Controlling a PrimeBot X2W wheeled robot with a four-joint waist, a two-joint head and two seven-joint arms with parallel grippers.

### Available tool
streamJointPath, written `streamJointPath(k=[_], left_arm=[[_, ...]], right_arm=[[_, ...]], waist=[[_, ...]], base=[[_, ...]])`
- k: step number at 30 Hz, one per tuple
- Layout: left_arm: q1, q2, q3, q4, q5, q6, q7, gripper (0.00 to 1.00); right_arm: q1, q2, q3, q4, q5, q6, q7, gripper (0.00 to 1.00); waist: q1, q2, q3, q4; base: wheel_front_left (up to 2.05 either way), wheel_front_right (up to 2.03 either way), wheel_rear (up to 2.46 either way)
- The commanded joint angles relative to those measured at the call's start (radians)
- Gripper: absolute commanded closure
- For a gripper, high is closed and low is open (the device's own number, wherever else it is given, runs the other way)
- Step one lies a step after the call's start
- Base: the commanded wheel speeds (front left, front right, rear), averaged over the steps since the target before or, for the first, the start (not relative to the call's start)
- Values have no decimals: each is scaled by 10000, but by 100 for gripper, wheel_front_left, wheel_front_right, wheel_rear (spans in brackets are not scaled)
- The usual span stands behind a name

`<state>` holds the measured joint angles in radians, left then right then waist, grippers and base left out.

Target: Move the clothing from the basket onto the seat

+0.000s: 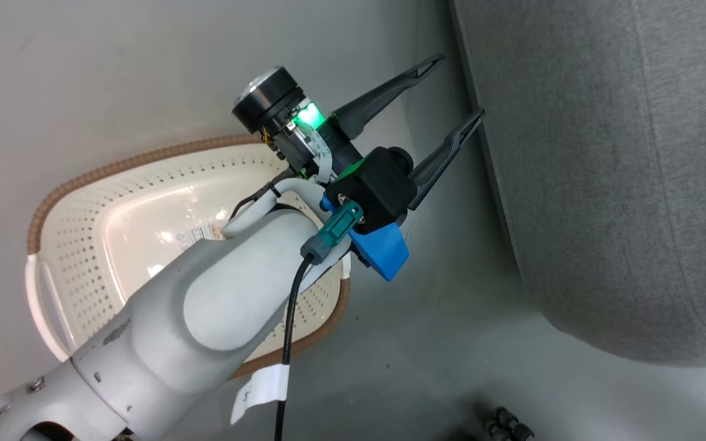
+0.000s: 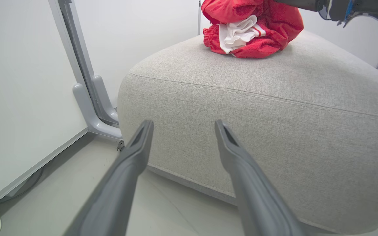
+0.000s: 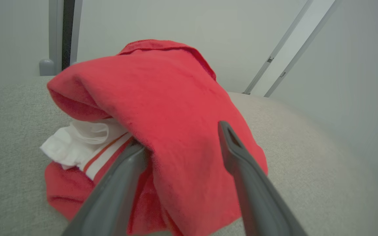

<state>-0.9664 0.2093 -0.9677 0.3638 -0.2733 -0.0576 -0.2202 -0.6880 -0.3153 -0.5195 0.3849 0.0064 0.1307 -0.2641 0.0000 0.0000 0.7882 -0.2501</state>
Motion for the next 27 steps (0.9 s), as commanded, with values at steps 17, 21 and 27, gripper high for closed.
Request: streamJointPath(k=[17,21,27], left_arm=[[1852,-144,1720,-74,-608,911,-457,0],[2528,-130,2538,-421,-512,1091,-458,0],[3552,-224,3826,-754,-318,1177,-460,0]], right_arm=[[2490,744,1915,-2059,-11,1,-5,0],[2700,750,2685,-2281,-19,1,-5,0],[2848,856,3518,-2448,86,1,-4,0]], waist=[[0,0,-3171,865],[0,0,-3832,1249],[0,0,-4685,1810]], base=[[0,0,0],[0,0,0],[0,0,0]])
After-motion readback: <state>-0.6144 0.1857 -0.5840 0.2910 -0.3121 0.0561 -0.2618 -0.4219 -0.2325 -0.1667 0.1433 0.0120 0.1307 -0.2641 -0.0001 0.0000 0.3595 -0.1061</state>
